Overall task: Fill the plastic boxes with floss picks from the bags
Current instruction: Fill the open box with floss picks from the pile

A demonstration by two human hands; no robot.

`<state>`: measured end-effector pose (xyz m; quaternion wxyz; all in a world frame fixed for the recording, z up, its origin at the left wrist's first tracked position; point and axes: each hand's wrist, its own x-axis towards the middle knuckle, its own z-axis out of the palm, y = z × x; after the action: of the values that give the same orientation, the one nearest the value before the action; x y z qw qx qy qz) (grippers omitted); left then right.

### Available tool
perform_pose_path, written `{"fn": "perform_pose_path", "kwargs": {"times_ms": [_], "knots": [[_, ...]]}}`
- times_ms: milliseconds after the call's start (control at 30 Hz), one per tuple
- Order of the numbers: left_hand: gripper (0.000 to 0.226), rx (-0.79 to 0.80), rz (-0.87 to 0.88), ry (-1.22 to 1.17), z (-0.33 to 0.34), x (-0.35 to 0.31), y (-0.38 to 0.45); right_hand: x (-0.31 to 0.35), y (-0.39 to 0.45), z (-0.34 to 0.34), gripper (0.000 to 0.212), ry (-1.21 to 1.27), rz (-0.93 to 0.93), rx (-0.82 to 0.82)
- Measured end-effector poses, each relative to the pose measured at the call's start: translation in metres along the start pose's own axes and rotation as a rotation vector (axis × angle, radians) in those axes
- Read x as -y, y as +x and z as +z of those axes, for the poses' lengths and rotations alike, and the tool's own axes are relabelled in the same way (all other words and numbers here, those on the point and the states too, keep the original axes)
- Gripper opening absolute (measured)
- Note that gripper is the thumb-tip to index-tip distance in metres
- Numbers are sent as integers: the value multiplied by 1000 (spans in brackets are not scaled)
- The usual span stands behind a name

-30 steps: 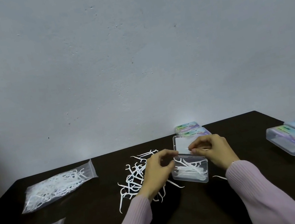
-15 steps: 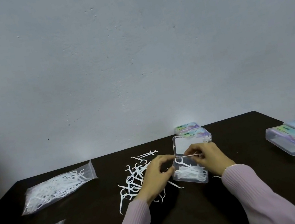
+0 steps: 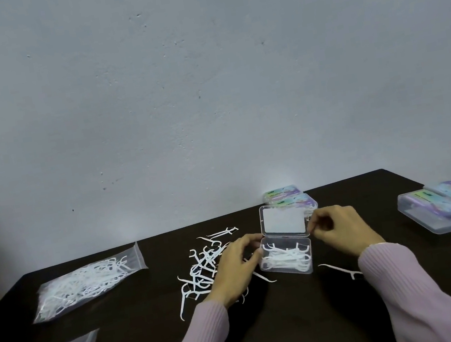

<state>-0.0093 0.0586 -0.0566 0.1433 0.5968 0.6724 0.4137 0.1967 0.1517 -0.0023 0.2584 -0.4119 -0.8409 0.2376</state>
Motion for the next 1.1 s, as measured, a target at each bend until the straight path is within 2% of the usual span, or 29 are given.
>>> {"fn": "perform_pose_path", "kwargs": {"times_ms": [67,133,200,267,433,567,700,867,1000,1100], "knots": [[24,-17,-6,-22,-1,-1,-2,-4,-7,-5,11,-25,76,42],[22,-29,-11,-48,-4,-4,-5,-6,-15,-7,4,-88,170,175],[20,-41,-3,-52,-9,-7,-7,-3,-20,-5,10,-149,249,282],[21,-58,1,-53,-10,-10,-13,1,-25,-3,13,-188,284,307],[20,-72,0,-28,-15,-10,-28,16,-33,3,24,-458,254,345],[22,-115,-36,-45,-29,-5,-38,24,-36,9,24,-452,194,425],[23,-167,-72,-21,-48,8,-46,37,-31,12,23,-376,127,414],[27,-182,-113,27,-67,24,-54,56,-15,24,19,-318,34,307],[24,-186,-136,55,-78,28,-53,69,-7,34,19,-368,-43,174],[24,-131,-167,100,-86,29,-53,72,-2,39,21,-436,-58,109]]}}
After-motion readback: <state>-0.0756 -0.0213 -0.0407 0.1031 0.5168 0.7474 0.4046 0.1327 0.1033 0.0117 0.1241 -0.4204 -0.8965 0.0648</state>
